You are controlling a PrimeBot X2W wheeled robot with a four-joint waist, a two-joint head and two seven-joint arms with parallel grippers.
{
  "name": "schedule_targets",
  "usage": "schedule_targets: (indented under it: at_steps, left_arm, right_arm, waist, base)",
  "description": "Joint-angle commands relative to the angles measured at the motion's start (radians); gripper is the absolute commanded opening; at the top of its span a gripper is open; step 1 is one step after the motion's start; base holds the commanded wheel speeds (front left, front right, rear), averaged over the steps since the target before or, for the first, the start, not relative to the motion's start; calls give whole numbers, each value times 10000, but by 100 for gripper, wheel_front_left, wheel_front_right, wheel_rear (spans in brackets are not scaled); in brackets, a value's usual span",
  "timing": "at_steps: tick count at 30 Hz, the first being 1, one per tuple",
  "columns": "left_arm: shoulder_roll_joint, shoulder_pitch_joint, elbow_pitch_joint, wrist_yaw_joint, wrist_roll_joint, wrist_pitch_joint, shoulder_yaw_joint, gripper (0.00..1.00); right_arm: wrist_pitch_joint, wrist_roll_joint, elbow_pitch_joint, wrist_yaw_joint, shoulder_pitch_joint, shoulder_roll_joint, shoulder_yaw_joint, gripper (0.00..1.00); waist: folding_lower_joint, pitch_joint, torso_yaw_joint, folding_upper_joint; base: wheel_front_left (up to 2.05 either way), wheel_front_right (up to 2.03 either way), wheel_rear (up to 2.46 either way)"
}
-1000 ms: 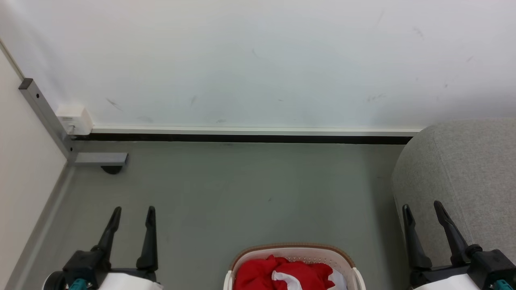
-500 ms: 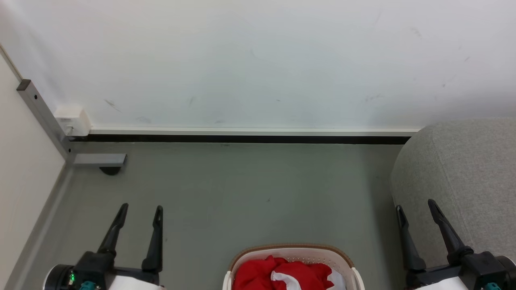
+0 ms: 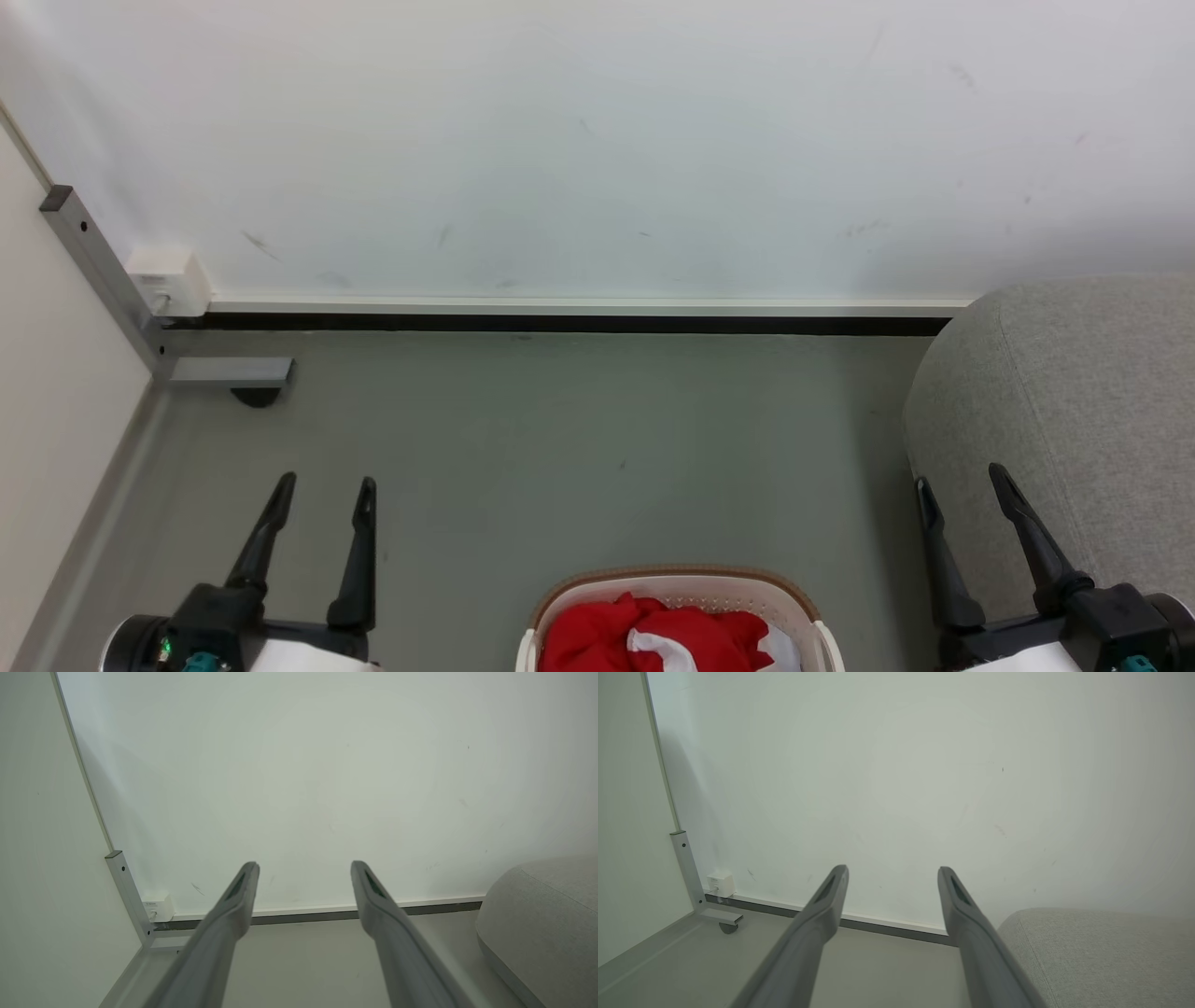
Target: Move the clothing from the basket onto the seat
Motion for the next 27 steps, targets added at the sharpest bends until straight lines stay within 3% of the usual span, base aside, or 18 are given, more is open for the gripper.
schedule_targets:
  at_steps: [1,27]
  left_arm:
    - [16,81,31,-20,-36,-6,48,100]
    - [-153,-260,215,-398,-185,-6,149,100]
  right_arm:
    - [0,68,51,-21,63,-17,-12,100]
    - [2,162,-97,-21,-40,-16,6,100]
  waist:
    - [0,2,-3,-1]
    - [0,463,-264,-1]
  base:
    - [0,0,0]
    - [0,0,0]
